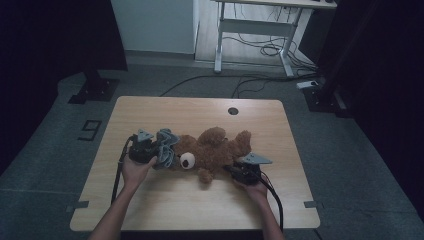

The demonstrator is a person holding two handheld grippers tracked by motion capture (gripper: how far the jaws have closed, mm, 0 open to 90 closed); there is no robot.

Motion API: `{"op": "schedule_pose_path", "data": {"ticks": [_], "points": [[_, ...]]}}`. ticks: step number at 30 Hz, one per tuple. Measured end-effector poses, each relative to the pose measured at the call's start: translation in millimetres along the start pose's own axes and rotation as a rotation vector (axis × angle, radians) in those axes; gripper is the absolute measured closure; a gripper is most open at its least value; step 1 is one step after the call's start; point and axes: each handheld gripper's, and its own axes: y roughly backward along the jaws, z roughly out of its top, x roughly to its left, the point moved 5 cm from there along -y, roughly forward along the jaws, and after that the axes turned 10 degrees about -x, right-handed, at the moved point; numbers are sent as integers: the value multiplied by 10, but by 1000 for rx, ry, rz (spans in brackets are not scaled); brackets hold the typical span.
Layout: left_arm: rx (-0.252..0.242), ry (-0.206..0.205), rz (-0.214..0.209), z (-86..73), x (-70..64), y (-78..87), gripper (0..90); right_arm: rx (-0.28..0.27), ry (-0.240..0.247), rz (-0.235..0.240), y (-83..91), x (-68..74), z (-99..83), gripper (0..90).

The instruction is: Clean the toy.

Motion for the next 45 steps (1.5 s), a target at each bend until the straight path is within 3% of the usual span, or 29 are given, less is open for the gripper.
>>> {"op": "schedule_pose_path", "data": {"ticks": [2, 5, 9, 12, 16, 19, 23, 32, 38, 45], "points": [[-9, 5, 1, 28, 16, 23, 793, 2, 0, 0, 2, -2, -1, 666], [-36, -52, 4, 191, -63, 76, 793, 2, -4, -2, 1, -3, -3, 667], [-87, -106, -44, 520, -361, 94, 793, 1, -3, -3, 2, -5, -3, 667], [-103, -129, -96, 712, -659, 3, 793, 1, -4, -4, 2, -5, -3, 667], [-71, -172, -125, 817, -1029, -267, 791, 0, -3, -5, 4, -5, -4, 667], [3, -195, -100, 732, -1118, -501, 789, 0, -1, -4, 4, -5, -4, 667], [20, -176, -94, 653, -1048, -552, 790, 2, 1, -2, 3, -3, -3, 667], [18, -134, -38, 550, -595, -241, 790, 5, 2, -1, 2, 0, -5, 668], [30, -88, -16, 324, -332, -139, 791, 5, 0, -3, 2, 2, -5, 668], [41, -36, -8, 70, -196, -136, 793, 5, -5, -2, 0, -1, -4, 668]]}}
